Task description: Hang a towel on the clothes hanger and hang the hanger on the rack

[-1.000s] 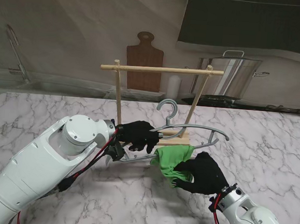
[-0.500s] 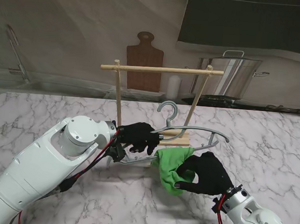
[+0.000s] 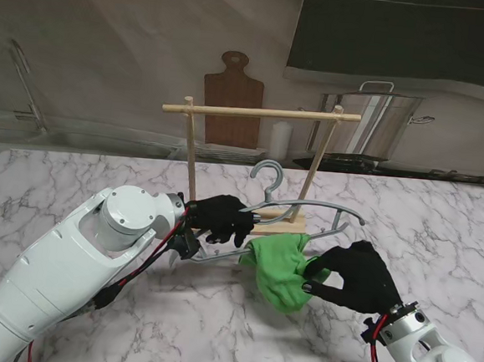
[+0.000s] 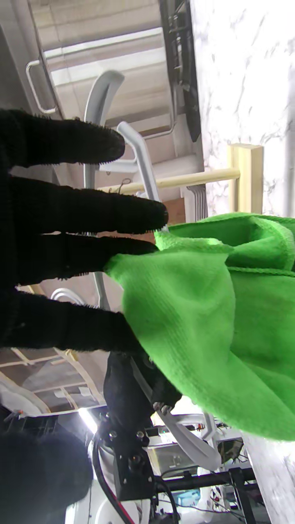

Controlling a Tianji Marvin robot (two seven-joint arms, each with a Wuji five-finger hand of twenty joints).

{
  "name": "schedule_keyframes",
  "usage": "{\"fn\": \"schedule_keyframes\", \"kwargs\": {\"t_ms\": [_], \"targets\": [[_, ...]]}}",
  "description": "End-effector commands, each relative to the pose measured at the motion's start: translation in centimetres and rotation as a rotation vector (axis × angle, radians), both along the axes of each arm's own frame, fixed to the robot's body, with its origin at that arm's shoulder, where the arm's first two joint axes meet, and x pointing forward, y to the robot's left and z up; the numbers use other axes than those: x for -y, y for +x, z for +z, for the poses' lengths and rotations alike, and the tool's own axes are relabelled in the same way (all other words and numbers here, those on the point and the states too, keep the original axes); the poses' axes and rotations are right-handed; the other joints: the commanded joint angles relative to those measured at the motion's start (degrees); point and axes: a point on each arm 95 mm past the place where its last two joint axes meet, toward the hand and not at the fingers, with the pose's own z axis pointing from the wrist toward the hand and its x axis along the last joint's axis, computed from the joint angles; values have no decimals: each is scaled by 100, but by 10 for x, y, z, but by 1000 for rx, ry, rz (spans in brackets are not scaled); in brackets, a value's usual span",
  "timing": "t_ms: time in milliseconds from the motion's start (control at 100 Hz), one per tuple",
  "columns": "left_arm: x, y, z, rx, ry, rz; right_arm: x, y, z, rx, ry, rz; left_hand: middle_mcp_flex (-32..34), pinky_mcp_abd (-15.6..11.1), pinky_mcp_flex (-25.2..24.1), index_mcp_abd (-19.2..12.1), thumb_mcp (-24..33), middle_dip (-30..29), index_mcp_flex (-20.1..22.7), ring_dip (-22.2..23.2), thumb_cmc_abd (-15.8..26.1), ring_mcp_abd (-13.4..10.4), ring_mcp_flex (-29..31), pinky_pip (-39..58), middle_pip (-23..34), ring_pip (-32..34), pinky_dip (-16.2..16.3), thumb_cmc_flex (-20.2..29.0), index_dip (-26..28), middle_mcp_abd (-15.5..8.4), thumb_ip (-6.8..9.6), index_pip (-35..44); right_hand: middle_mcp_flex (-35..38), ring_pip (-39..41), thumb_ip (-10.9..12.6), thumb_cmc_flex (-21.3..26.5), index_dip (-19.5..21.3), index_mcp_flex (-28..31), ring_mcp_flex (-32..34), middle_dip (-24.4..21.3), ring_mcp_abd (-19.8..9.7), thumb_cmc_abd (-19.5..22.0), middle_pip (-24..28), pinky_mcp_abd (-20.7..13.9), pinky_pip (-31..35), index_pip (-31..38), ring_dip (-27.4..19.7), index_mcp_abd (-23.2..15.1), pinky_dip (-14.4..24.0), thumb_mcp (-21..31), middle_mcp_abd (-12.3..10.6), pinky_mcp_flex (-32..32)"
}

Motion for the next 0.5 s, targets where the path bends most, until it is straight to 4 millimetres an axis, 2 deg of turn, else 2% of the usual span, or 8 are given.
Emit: {"fn": "schedule_keyframes", "kwargs": {"t_ms": [0, 90, 150, 200, 290, 380, 440, 490], "targets": [[1, 0, 1, -3, -2, -6, 3, -5, -2, -53, -23, -12, 42, -986, 211, -135, 3, 63, 228, -4, 412, 682, 60, 2312, 1, 188, -65, 256, -29, 42, 39, -17, 188, 11, 112, 38, -363, -794, 104, -123, 113, 116, -309, 302, 27, -449, 54, -585, 78, -107, 66, -40], [1, 0, 2, -3, -3, -3, 5, -7, -3, -95, -51, -16, 41, -986, 211, -135, 2, 65, 228, -4, 415, 682, 60, 2312, 1, 188, -65, 254, -28, 46, 39, -17, 378, -217, 88, -49, -803, -1594, 190, -515, 188, 141, -800, 482, -44, -496, -22, -915, 59, -117, 115, -5], [1, 0, 2, -3, -1, -6, 5, -7, -4, -119, -60, -22, 46, -986, 211, -135, 4, 67, 228, -4, 415, 682, 60, 2312, 3, 188, -65, 255, -27, 42, 40, -18, 407, -366, 78, -86, -1087, -2007, 247, -851, 264, 170, -1139, 566, -23, -526, -83, -923, 55, -125, 146, 71], [1, 0, 2, -3, 0, -7, 5, -7, -5, -127, -61, -24, 47, -986, 211, -135, -1, 67, 228, -4, 411, 682, 60, 2312, 2, 188, -65, 250, -27, 45, 38, -18, 338, -445, 81, -131, -1294, -2222, 300, -1221, 285, 179, -1462, 603, 4, -593, -104, -888, 50, -123, 172, 110], [1, 0, 1, -3, -1, -7, 5, -7, -5, -133, -61, -32, 40, -986, 211, -135, 1, 68, 228, -4, 412, 682, 60, 2312, 0, 187, -65, 251, -26, 42, 39, -19, 88, -552, 94, -248, -1403, -2315, 340, -1749, 263, 256, -1813, 640, 52, -512, -125, -810, 29, -96, 283, 165], [1, -1, 1, 0, -2, -8, 7, -6, -3, -120, -62, -44, 40, -986, 211, -135, 1, 69, 228, -3, 409, 682, 60, 2312, 0, 187, -65, 251, -25, 43, 39, -19, 43, -587, 115, -279, -1380, -2038, 331, -1775, 257, 310, -1690, 578, 80, -382, -121, -458, 19, -79, 190, 159], [0, -2, 1, 7, -3, -13, 9, -6, -2, -94, -59, -58, 41, -986, 211, -135, 3, 69, 228, -3, 410, 682, 60, 2312, -2, 187, -65, 254, -24, 48, 40, -19, 93, -546, 148, -153, -1161, -1293, 351, -1509, 222, 200, -1286, 479, 131, -125, -80, 59, 9, -2, 113, 173], [0, -3, 2, 13, -4, -19, 12, -6, 1, -59, -57, -72, 44, -986, 211, -135, 2, 69, 228, -3, 410, 682, 60, 2312, -1, 187, -65, 250, -24, 36, 39, -19, 177, -472, 168, -1, -936, -766, 412, -1379, 213, 61, -1152, 400, 194, 55, -51, 301, 18, 71, 88, 217]]}}
